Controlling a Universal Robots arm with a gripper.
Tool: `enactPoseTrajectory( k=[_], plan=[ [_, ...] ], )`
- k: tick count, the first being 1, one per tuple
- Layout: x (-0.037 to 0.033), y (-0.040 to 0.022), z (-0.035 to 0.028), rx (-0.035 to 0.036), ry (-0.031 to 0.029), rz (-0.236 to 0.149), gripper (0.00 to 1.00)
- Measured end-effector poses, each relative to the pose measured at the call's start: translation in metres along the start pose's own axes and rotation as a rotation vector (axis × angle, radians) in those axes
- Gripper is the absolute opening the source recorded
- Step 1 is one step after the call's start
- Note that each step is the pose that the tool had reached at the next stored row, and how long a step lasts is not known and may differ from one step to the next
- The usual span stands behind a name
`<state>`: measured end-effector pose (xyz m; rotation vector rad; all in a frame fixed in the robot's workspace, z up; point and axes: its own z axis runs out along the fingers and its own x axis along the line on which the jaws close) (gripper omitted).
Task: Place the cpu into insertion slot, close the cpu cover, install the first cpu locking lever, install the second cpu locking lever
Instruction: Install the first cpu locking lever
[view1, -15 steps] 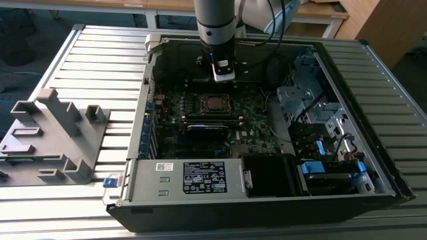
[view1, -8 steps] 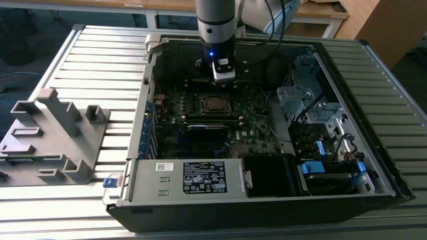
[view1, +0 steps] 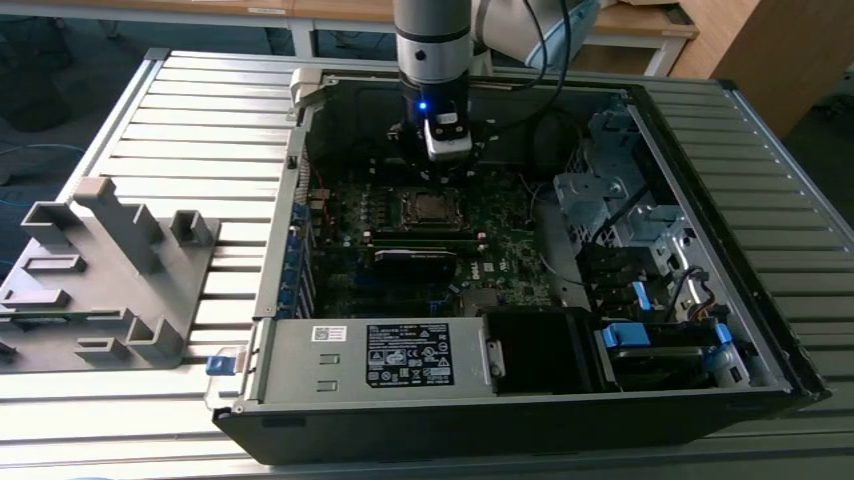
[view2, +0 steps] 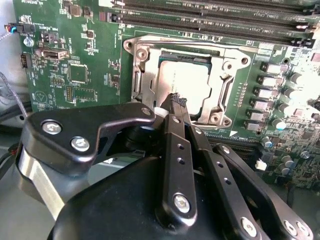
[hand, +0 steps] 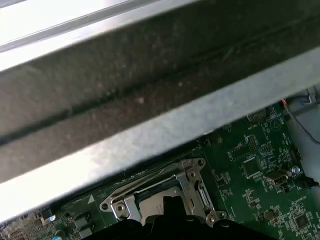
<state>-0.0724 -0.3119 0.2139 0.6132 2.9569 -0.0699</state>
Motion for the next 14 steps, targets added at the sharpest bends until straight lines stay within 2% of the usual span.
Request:
enactPoseTrajectory(
  k=[4, 11, 14],
  plan=[
    [-0.0006, 0.0003, 0.0001, -0.0008, 0.0001, -0.008, 0.11],
    [-0.0008, 0.0004, 0.0006, -0.0070, -0.0005, -0.067, 0.11],
    [-0.0009, 0.0003, 0.0008, -0.0084, -0.0002, -0.080, 0.11]
  ],
)
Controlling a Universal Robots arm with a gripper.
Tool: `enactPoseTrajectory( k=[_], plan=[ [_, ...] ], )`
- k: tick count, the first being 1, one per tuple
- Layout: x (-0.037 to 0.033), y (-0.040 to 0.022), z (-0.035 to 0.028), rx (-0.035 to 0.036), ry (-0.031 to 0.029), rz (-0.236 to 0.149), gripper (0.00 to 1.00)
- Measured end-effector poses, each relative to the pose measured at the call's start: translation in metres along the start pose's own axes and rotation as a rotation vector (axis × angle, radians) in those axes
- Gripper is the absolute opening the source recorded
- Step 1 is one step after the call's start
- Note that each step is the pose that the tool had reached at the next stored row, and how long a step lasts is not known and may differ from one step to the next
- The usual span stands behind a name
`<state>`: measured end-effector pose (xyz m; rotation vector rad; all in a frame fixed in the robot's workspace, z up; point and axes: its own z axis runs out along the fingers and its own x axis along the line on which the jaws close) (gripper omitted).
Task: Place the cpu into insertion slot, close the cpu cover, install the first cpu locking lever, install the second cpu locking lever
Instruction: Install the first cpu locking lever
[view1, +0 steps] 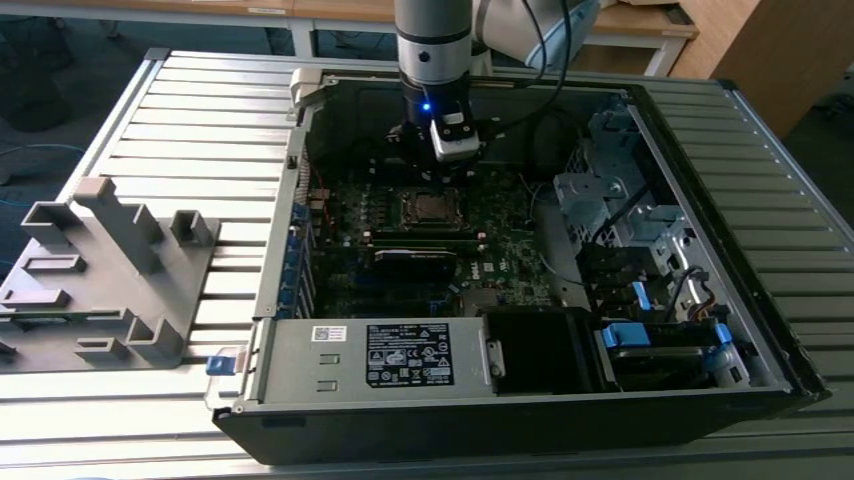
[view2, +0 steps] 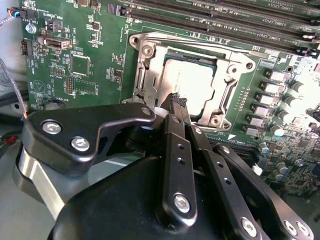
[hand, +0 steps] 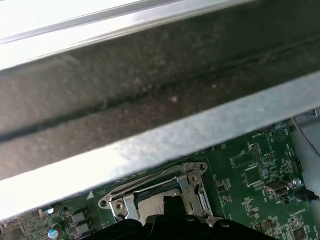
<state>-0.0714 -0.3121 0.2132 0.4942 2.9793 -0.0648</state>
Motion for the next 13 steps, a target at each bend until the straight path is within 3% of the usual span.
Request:
enactPoseTrajectory(
  k=[4, 5, 8, 9, 13],
  plan=[
    [0.0000, 0.0000, 0.0000, 0.0022, 0.0002, 0.000, 0.11],
    [0.0000, 0.0000, 0.0002, 0.0041, 0.0061, -0.001, 0.11],
    [0.0001, 0.0000, 0.0008, 0.0189, 0.0504, -0.004, 0.11],
    [0.0001, 0.0000, 0.0008, 0.0216, 0.0586, -0.005, 0.11],
    [0.0001, 0.0000, 0.0008, 0.0217, 0.0587, -0.004, 0.11]
  ],
)
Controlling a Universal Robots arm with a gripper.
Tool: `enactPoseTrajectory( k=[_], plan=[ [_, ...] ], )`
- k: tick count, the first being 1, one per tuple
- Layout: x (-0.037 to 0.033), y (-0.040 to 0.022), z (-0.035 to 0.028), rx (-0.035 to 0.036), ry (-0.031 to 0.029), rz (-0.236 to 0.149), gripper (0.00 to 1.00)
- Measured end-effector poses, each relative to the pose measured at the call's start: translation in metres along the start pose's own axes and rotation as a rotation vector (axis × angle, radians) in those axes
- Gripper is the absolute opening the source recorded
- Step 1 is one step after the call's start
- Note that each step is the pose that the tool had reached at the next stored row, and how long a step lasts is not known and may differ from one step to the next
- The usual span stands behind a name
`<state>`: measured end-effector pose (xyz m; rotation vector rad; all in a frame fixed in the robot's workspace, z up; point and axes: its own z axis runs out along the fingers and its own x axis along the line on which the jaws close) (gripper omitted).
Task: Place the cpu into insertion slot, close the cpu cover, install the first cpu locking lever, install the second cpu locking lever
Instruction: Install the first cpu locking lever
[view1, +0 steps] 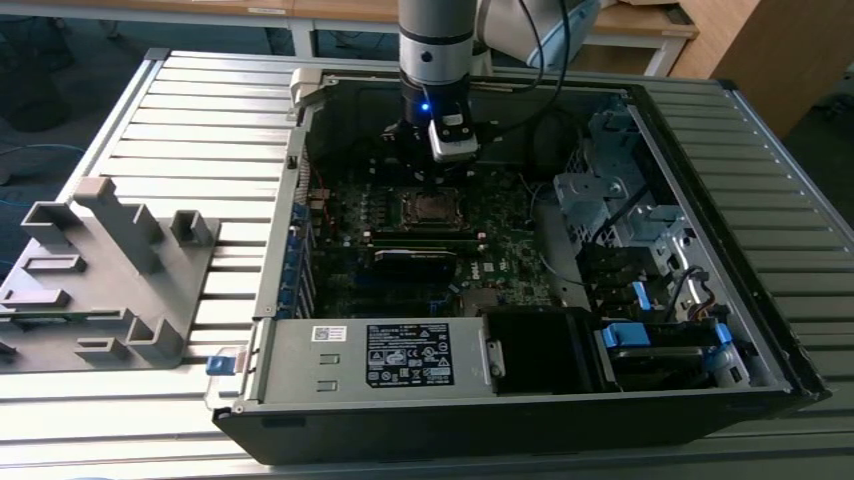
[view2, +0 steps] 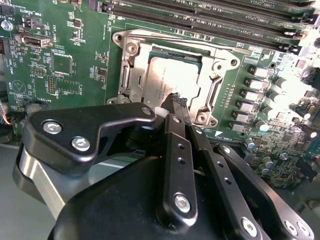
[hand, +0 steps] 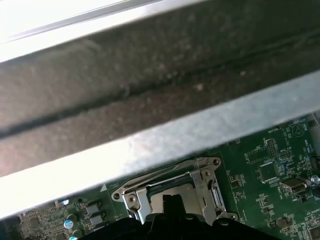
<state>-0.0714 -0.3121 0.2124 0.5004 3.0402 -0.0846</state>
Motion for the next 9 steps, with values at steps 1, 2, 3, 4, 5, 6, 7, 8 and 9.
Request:
enactPoseTrajectory(
  k=[1, 2, 3, 4, 5, 6, 7, 8, 9],
  plan=[
    [-0.0001, 0.0000, 0.0000, -0.0020, 0.0007, -0.001, 0.11],
    [-0.0001, 0.0000, 0.0001, -0.0043, 0.0011, -0.005, 0.11],
    [-0.0002, 0.0001, 0.0002, -0.0052, 0.0008, -0.011, 0.11],
    [-0.0006, 0.0002, 0.0004, -0.0057, 0.0006, -0.019, 0.11],
    [-0.0010, 0.0004, 0.0005, -0.0064, 0.0003, -0.028, 0.11],
    [-0.0014, 0.0005, 0.0006, -0.0072, 0.0001, -0.037, 0.11],
    [-0.0019, 0.0006, 0.0008, -0.0084, -0.0002, -0.046, 0.11],
    [-0.0022, 0.0008, 0.0010, -0.0096, -0.0004, -0.055, 0.11],
    [-0.0024, 0.0009, 0.0011, -0.0109, -0.0004, -0.061, 0.11]
  ],
)
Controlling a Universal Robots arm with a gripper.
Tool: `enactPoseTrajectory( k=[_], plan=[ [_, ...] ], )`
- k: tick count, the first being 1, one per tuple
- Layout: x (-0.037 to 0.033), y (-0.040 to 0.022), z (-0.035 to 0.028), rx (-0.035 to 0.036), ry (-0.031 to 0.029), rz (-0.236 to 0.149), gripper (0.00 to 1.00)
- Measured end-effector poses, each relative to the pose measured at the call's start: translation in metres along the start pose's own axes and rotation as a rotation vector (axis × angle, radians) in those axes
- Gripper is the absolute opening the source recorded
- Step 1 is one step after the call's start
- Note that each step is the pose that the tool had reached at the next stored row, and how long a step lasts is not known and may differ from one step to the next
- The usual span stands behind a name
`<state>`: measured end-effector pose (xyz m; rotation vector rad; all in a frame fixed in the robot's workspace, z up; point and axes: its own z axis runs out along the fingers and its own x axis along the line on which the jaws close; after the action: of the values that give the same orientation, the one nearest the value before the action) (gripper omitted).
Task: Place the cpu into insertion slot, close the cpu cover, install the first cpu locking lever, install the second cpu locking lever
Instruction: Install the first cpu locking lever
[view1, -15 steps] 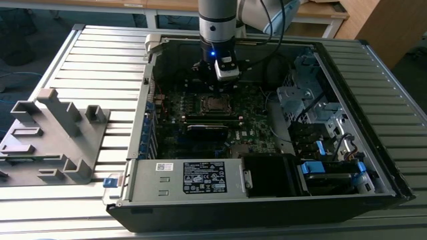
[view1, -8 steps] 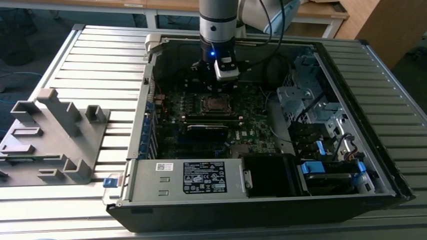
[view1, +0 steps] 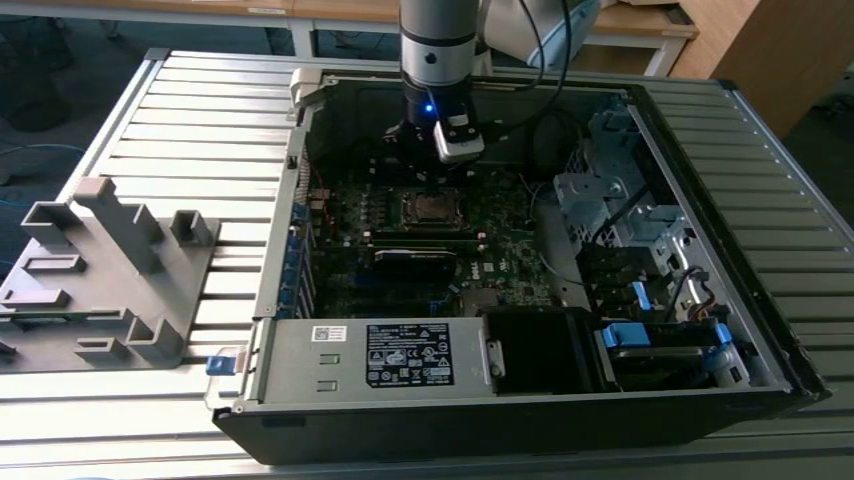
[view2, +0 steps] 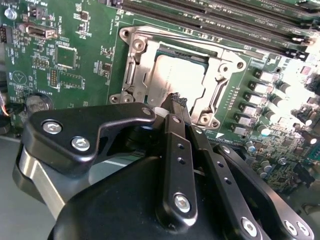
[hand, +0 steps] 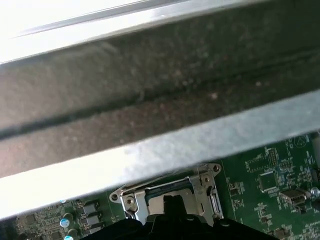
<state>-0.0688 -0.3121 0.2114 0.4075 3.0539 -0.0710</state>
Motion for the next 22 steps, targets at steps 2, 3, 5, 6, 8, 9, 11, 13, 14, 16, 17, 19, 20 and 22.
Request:
enactPoseTrajectory(
  k=[2, 3, 5, 6, 8, 9, 11, 13, 14, 16, 17, 19, 20, 22],
  plan=[
    [-0.0001, -0.0002, 0.0001, -0.0034, 0.0005, -0.006, 0.11],
    [-0.0002, -0.0004, 0.0001, -0.0072, 0.0014, -0.007, 0.11],
    [-0.0004, -0.0013, 0.0001, -0.0163, 0.0037, -0.008, 0.11],
    [-0.0006, -0.0019, 0.0001, -0.0203, 0.0047, -0.008, 0.11],
    [-0.0012, -0.0041, 0.0003, -0.0243, 0.0058, -0.008, 0.11],
    [-0.0016, -0.0056, 0.0004, -0.0256, 0.0059, -0.008, 0.11],
    [-0.0019, -0.0067, 0.0005, -0.0259, 0.0060, -0.008, 0.11],
    [-0.0019, -0.0067, 0.0005, -0.0260, 0.0060, -0.008, 0.11],
    [-0.0019, -0.0067, 0.0005, -0.0279, 0.0066, -0.008, 0.11],
    [-0.0019, -0.0067, 0.0004, -0.0301, 0.0073, -0.008, 0.11],
    [-0.0019, -0.0067, 0.0005, -0.0301, 0.0072, -0.008, 0.11],
    [-0.0019, -0.0067, 0.0005, -0.0302, 0.0073, -0.008, 0.11],
    [-0.0019, -0.0067, 0.0004, -0.0312, 0.0075, -0.008, 0.11],
    [-0.0019, -0.0067, 0.0004, -0.0323, 0.0078, -0.008, 0.11]
  ],
)
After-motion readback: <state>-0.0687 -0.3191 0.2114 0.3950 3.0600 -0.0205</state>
